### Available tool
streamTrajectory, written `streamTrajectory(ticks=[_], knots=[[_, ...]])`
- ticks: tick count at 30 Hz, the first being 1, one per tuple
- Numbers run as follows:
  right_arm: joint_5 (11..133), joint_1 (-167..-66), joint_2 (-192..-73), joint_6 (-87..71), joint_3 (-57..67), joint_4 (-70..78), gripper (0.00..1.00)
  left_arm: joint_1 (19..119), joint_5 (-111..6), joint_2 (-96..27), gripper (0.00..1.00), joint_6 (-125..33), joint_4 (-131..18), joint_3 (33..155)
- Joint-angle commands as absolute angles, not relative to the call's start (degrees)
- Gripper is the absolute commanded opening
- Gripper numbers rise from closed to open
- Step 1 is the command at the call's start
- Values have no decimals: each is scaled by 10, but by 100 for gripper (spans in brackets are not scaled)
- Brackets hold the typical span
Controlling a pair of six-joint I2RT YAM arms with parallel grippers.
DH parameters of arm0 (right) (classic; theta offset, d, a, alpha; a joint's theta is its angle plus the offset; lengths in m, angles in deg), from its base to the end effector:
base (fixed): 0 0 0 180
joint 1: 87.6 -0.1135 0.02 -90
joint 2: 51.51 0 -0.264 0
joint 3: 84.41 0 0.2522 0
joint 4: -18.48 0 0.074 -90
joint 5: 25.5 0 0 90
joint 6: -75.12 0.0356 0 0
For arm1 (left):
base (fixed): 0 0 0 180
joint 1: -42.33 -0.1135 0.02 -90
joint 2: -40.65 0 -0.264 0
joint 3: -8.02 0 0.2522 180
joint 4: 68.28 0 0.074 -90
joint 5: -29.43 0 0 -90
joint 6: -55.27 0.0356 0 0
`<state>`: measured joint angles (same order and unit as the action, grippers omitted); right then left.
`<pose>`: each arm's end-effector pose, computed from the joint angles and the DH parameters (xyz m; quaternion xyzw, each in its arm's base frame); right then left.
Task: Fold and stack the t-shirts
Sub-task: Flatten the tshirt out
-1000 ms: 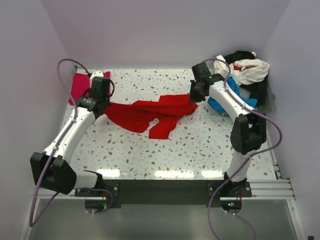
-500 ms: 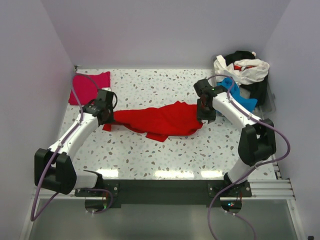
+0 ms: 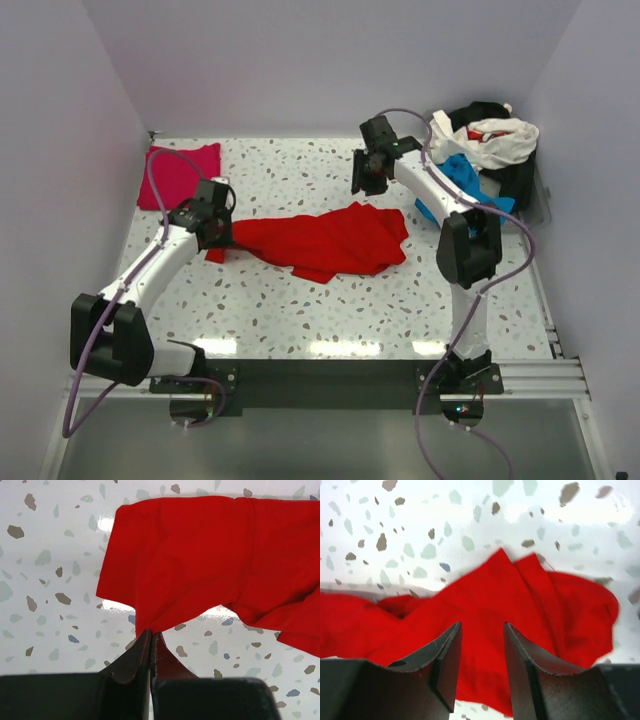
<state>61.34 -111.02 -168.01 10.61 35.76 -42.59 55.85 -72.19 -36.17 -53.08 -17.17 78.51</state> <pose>0.4123 0.1765 0.2736 0.0251 0.9591 0.0921 0.2663 0.2633 -0.0559 0.2510 -0.0686 0.9529 0.0169 0.2949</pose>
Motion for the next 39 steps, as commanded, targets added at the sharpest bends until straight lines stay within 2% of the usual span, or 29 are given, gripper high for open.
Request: streamTrajectory(ticks=[1,6,15,30,39], knots=[[679,-1096,-1745,94,432,-395,42,554,-709,-358,0,-535,-191,791],[683,-1089,-1832,79,491,-387,42,554,-708,-362,0,-542,-184,797],[661,-1088,-1868,59,487,-357,42,554,-716,-369,0,-548,-170,808],[582,-1088,-1795,47,390,-372,43,554,-709,-380,0,-548,-180,808],[600,-1088,-1782,56,375,-378,42,554,-709,-378,0,-549,-182,802]])
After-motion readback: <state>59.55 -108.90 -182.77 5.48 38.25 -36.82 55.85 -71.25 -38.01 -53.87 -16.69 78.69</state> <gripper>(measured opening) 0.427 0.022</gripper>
